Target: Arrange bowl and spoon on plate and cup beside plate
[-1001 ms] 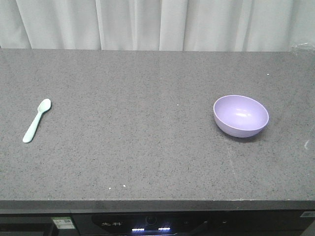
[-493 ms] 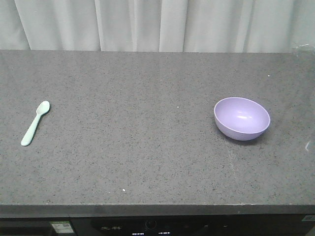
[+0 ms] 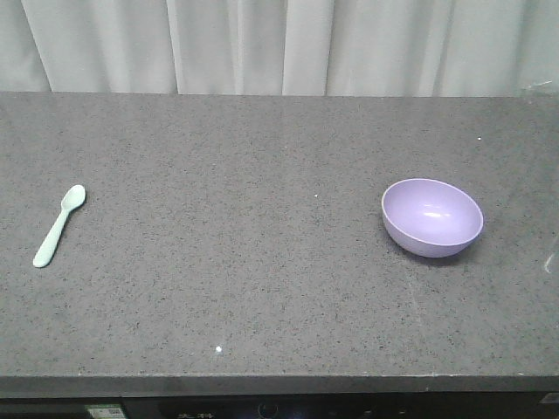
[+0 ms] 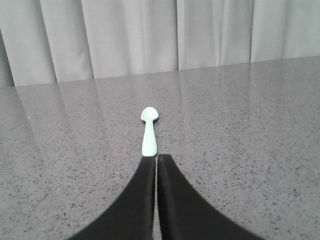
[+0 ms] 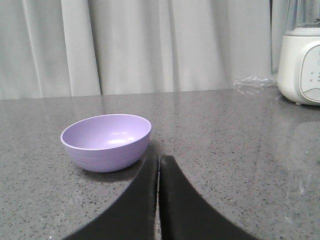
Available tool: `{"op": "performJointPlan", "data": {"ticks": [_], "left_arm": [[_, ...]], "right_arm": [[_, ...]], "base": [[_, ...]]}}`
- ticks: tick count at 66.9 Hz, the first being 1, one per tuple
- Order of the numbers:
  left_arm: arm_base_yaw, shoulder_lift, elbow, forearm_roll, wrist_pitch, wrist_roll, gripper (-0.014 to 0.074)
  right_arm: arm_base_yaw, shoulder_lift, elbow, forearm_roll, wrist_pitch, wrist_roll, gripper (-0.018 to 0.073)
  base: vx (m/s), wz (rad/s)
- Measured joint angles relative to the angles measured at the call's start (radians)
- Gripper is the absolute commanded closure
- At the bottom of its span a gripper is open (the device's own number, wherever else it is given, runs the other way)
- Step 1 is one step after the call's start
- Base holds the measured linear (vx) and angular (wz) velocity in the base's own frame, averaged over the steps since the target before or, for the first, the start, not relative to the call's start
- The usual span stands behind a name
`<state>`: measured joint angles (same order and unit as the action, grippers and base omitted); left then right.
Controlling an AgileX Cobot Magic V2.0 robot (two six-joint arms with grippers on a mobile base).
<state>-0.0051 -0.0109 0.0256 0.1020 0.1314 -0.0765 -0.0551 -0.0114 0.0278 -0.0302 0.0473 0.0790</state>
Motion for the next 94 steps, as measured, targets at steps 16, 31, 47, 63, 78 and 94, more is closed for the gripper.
{"op": "performJointPlan", "data": {"ticks": [16,31,47,63,78,94], "left_arm": [[0.000,0.000,0.000,0.000,0.000,0.000,0.0603],[0.000,0.000,0.000,0.000,0.000,0.000,0.0603],[0.000,0.000,0.000,0.000,0.000,0.000,0.0603],[0.000,0.000,0.000,0.000,0.000,0.000,0.0603],[0.000,0.000,0.000,0.000,0.000,0.000,0.0603],[0.000,0.000,0.000,0.000,0.000,0.000,0.0603]], "right_arm": [[0.000,0.000,0.000,0.000,0.000,0.000,0.0562],[0.000,0.000,0.000,0.000,0.000,0.000,0.0562],[0.000,0.000,0.000,0.000,0.000,0.000,0.0562],[0.000,0.000,0.000,0.000,0.000,0.000,0.0562],[0.000,0.000,0.000,0.000,0.000,0.000,0.0562],[0.000,0.000,0.000,0.000,0.000,0.000,0.0562]], "base": [[0.03,0.00],[0.03,0.00],[0.02,0.00],[0.00,0.00],[0.00,0.00],[0.00,0.00]]}}
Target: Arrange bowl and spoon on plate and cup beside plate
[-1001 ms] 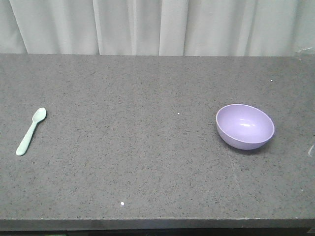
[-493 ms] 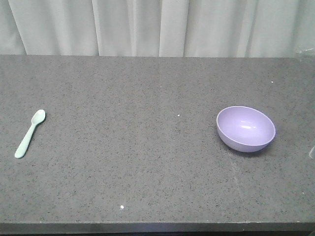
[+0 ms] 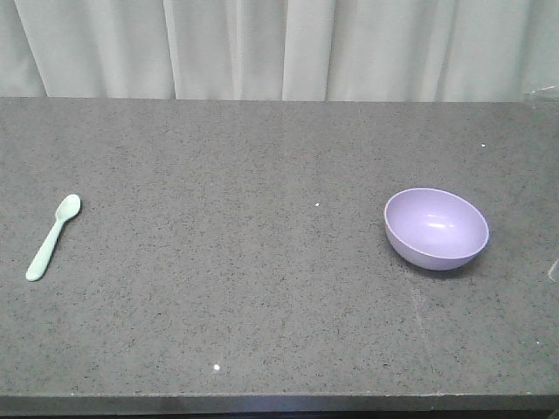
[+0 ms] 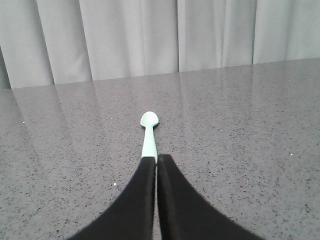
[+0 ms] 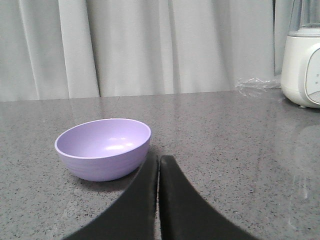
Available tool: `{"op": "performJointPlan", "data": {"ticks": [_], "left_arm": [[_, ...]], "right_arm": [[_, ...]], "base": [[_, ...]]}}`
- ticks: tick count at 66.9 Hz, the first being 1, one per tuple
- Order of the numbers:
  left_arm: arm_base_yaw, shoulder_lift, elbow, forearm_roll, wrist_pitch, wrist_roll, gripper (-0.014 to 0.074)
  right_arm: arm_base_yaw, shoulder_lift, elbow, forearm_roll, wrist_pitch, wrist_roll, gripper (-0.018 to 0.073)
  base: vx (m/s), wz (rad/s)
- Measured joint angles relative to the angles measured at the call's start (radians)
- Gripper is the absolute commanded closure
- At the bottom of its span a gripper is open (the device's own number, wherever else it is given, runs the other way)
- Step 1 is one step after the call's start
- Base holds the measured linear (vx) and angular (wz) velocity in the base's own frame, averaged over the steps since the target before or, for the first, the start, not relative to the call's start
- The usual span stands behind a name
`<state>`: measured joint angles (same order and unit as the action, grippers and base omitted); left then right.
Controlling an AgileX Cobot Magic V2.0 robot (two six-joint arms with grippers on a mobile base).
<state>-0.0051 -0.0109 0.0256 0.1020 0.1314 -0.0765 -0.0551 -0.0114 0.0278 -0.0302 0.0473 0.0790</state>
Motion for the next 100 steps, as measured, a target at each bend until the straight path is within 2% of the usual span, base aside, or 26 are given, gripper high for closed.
{"op": "performJointPlan", "data": {"ticks": [100], "left_arm": [[0.000,0.000,0.000,0.000,0.000,0.000,0.0603]], "right_arm": [[0.000,0.000,0.000,0.000,0.000,0.000,0.0562]], "base": [[0.00,0.00]]}}
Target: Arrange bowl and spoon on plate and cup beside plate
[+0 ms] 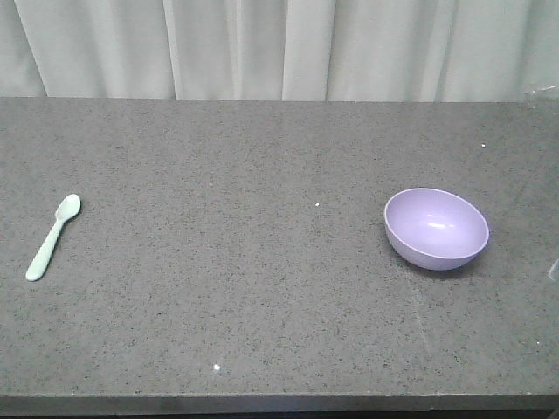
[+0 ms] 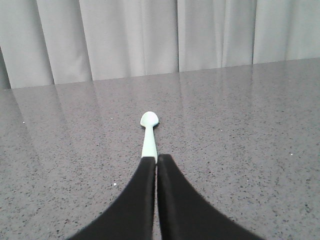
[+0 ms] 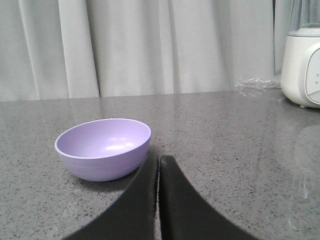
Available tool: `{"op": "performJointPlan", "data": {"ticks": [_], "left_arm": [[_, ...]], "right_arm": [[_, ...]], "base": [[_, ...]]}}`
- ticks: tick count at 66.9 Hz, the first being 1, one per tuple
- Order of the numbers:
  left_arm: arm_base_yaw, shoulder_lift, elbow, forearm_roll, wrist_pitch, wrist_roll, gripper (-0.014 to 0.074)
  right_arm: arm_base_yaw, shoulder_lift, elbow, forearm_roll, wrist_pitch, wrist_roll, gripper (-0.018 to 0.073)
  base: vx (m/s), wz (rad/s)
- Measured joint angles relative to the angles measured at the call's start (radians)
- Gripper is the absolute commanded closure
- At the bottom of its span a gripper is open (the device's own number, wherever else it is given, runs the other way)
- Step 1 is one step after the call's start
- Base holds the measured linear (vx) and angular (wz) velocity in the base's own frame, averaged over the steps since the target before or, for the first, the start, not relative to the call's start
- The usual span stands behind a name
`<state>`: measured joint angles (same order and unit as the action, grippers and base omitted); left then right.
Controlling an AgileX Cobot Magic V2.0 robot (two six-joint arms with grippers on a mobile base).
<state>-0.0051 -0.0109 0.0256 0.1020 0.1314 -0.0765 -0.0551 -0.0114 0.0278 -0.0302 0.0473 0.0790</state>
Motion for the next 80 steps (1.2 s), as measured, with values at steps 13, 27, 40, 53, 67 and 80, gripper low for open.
{"op": "performJointPlan", "data": {"ticks": [13,27,40,53,67,80], "left_arm": [[0.000,0.000,0.000,0.000,0.000,0.000,0.0603],[0.000,0.000,0.000,0.000,0.000,0.000,0.0603],[0.000,0.000,0.000,0.000,0.000,0.000,0.0603],[0.000,0.000,0.000,0.000,0.000,0.000,0.0603],[0.000,0.000,0.000,0.000,0.000,0.000,0.0603],[0.000,0.000,0.000,0.000,0.000,0.000,0.0603]], "right_arm": [[0.000,0.000,0.000,0.000,0.000,0.000,0.0562],[0.000,0.000,0.000,0.000,0.000,0.000,0.0562],[0.000,0.000,0.000,0.000,0.000,0.001,0.0562],[0.000,0.000,0.000,0.000,0.000,0.001,0.0562],[0.000,0.000,0.000,0.000,0.000,0.001,0.0562],[0.000,0.000,0.000,0.000,0.000,0.001,0.0562]], "base": [[0.00,0.00],[0.00,0.00],[0.00,0.00],[0.00,0.00],[0.00,0.00],[0.00,0.00]]}}
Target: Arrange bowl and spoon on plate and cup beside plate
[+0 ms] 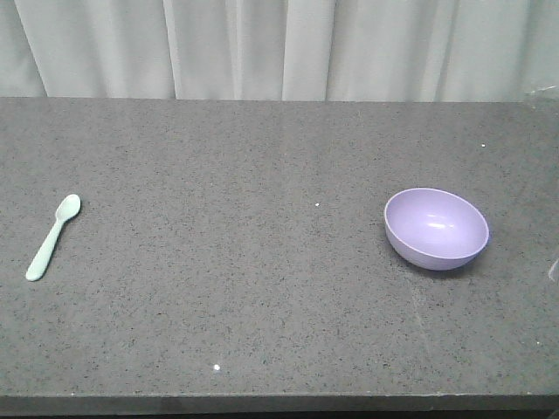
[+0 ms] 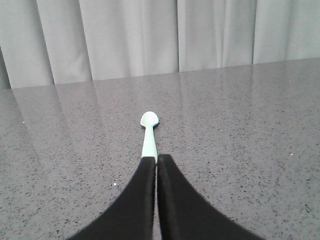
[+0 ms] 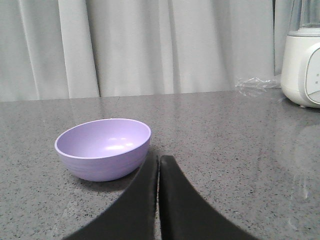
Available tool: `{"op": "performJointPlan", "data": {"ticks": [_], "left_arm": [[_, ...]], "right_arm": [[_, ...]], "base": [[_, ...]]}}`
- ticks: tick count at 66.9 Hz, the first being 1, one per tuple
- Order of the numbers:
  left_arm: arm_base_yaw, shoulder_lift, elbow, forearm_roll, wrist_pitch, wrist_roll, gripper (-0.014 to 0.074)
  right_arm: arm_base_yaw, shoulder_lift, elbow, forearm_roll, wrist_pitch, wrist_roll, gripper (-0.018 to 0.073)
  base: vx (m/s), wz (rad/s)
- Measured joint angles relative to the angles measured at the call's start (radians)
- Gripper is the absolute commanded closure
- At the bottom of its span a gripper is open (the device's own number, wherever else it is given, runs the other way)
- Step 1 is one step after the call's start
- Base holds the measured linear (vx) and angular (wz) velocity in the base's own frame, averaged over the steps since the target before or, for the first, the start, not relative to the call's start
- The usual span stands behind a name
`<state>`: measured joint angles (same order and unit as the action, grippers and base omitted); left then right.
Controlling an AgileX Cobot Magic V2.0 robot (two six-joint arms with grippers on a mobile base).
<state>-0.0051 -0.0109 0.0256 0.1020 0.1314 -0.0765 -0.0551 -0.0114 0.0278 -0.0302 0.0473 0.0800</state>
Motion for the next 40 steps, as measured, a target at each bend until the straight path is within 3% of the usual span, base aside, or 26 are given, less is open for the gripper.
{"op": "performJointPlan", "data": {"ticks": [11,19,29,40], "left_arm": [[0.000,0.000,0.000,0.000,-0.001,0.000,0.0603],[0.000,0.000,0.000,-0.010,-0.041,-0.018,0.0603],[0.000,0.000,0.000,-0.139,-0.139,-0.165,0.0603],[0.000,0.000,0.000,-0.243,-0.222,-0.272,0.0601]], "right_arm": [[0.000,0.000,0.000,0.019,-0.004,0.004,0.0562],[0.000,0.000,0.000,0.117,-0.027,0.039,0.0562],[0.000,0.000,0.000,0.256,-0.031,0.055,0.0562],[0.000,0.000,0.000,0.285,-0.027,0.058,0.0562]], "base": [[0.00,0.00],[0.00,0.00],[0.00,0.00],[0.00,0.00]]}}
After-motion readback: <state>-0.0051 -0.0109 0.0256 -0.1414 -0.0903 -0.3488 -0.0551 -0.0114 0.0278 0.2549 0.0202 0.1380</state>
